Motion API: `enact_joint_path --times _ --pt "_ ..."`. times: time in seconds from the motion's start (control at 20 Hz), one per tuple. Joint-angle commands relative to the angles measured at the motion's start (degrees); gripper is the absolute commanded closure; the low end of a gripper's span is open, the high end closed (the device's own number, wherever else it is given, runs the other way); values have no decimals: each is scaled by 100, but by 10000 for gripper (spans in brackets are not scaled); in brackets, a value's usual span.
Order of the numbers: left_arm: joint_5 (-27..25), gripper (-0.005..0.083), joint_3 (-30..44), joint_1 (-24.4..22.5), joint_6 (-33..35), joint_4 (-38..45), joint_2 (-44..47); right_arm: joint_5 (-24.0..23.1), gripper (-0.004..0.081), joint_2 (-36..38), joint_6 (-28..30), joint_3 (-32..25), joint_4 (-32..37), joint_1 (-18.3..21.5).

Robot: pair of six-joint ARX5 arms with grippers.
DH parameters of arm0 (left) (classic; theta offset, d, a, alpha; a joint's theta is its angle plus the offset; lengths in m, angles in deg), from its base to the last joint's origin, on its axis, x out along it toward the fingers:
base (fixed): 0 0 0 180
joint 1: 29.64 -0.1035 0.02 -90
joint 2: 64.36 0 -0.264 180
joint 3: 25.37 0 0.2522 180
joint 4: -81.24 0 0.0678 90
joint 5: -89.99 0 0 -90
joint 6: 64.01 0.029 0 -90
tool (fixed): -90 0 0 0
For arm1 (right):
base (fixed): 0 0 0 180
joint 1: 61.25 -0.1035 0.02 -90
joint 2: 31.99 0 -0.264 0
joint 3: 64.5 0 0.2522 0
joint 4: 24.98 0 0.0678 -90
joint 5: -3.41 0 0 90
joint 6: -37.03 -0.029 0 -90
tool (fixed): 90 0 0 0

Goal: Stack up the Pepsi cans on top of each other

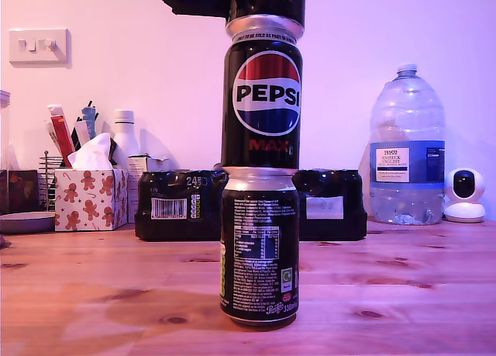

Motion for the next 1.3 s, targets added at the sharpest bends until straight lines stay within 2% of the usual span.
enact_joint_path --times 0.0,0.55,1.25 --pt "26 385 223 15 -22 -37 -26 79 780 -24 -26 -98 57 -22" --pt "26 384 221 20 -68 -275 -26 212 780 -24 -262 -98 122 -22" --pt "-190 384 479 15 105 450 256 214 780 -24 -466 -98 114 -22"
